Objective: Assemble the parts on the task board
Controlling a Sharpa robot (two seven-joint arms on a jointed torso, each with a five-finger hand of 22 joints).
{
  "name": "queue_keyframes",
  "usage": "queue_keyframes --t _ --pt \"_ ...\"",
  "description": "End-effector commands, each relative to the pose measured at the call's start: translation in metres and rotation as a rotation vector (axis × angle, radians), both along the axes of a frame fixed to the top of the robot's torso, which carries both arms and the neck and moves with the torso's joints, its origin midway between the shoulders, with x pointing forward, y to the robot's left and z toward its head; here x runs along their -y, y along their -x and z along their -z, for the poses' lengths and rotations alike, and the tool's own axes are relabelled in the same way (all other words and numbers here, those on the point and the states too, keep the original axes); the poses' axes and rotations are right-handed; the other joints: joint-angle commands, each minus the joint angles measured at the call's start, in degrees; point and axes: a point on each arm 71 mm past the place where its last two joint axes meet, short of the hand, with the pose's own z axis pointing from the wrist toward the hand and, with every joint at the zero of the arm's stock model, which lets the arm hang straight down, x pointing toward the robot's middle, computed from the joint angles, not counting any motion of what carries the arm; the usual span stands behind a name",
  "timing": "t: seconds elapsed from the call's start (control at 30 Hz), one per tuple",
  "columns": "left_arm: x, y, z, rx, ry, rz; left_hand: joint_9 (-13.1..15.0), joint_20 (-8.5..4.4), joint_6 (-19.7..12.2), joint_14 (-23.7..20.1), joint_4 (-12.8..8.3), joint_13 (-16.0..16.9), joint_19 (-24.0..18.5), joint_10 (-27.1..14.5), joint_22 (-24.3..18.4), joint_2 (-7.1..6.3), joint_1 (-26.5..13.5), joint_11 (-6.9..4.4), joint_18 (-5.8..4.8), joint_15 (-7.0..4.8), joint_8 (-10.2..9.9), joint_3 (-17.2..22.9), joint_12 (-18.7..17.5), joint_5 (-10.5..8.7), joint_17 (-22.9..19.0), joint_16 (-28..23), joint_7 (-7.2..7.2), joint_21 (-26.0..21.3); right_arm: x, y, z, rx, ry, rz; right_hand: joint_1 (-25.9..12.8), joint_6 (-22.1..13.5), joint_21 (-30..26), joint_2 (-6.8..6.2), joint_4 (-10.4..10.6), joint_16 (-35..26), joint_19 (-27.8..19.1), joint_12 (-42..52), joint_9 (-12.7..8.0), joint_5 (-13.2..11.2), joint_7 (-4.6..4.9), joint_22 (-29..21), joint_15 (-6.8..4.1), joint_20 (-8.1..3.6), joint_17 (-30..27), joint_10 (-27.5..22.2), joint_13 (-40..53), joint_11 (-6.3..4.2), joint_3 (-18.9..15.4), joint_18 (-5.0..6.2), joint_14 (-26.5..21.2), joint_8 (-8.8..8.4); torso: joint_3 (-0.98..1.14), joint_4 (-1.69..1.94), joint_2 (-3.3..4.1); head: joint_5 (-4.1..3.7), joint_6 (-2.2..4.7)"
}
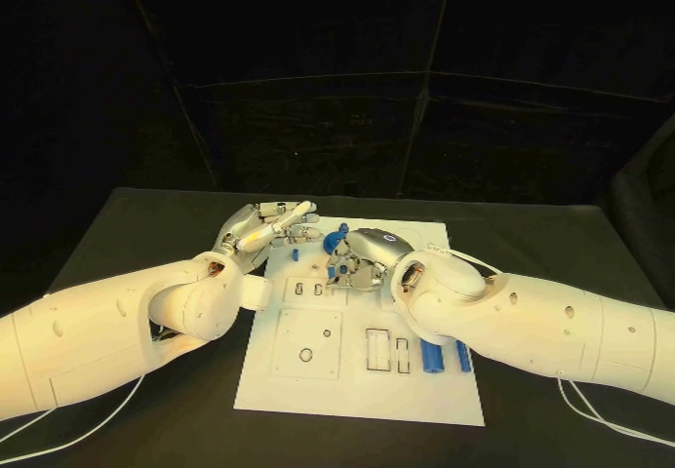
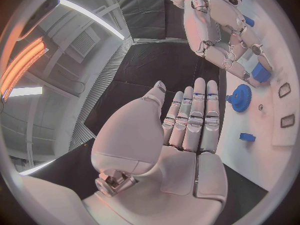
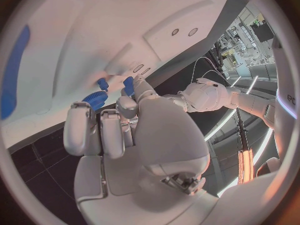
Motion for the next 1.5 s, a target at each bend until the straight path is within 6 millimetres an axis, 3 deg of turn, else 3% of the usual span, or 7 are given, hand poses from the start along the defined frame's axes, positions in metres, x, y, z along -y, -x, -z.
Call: queue_keyframes --t 0.03,0.4,1.13,1.5 --pt "0.0 0.0 -0.003 0.023 0.005 -0.002 0.0 -0.02 0.3 0.5 -0.4 0.0 0.4 0.5 -0.1 0.21 0.6 -0.13 0.91 -0.12 0.2 0.0 0.2 0.12 0.1 -0.2 0.04 -0.2 -0.002 0.001 0.002 0.002 0.033 -0.011 -0.2 1.1 0.3 0.19 -0.1 -0.3 0.0 -0.3 0.1 0.3 -0.8 0.0 -0.44 -0.3 1.7 0.1 0.0 -0.31 0.4 -0.09 3.5 0.17 -0.03 -0.04 0.03 0.01 -0.13" --pt "0.0 0.0 -0.003 0.024 0.004 -0.004 0.0 -0.03 0.3 0.5 -0.4 0.0 0.4 0.5 -0.1 0.19 0.6 -0.13 0.91 -0.12 0.2 0.0 0.2 0.12 0.1 -0.2 0.05 -0.2 -0.006 0.004 0.009 -0.021 0.05 -0.028 -0.2 1.1 0.3 0.04 -0.1 -0.3 0.0 -0.4 0.1 0.3 -0.8 0.0 -0.45 -0.31 1.7 0.1 0.0 -0.32 0.4 -0.09 3.5 0.16 0.02 -0.02 0.0 0.04 -0.51" --pt "-0.001 -0.002 -0.002 0.019 0.003 -0.002 0.0 -0.03 0.3 0.4 -0.4 0.0 0.4 0.5 -0.1 0.15 0.5 -0.11 0.89 -0.1 0.2 -0.1 0.2 0.12 0.1 -0.3 0.1 -0.2 -0.005 0.009 0.018 -0.053 0.092 -0.041 -0.8 0.6 0.1 -0.81 -0.2 -0.3 -0.2 -1.5 -0.1 0.3 -0.54 -0.3 -0.38 -0.33 1.7 -0.5 -0.9 -0.15 0.5 -0.03 3.5 -0.31 -0.08 0.11 0.14 -0.38 -0.56" --pt "-0.001 -0.002 -0.001 0.016 0.001 -0.002 0.0 -0.04 0.3 0.4 -0.5 0.0 0.4 0.5 -0.1 0.12 0.5 -0.09 0.88 -0.09 0.1 -0.1 0.1 0.12 0.1 -0.4 0.14 -0.3 -0.003 0.009 0.017 -0.038 0.11 -0.021 -2.9 -1.0 0.0 -3.03 0.4 -0.4 -0.3 -3.2 -0.5 1.5 0.11 -0.5 0.07 0.03 1.8 -1.3 -2.2 0.4 -0.1 0.0 3.5 -1.41 -0.12 0.18 0.18 -0.44 -0.66"
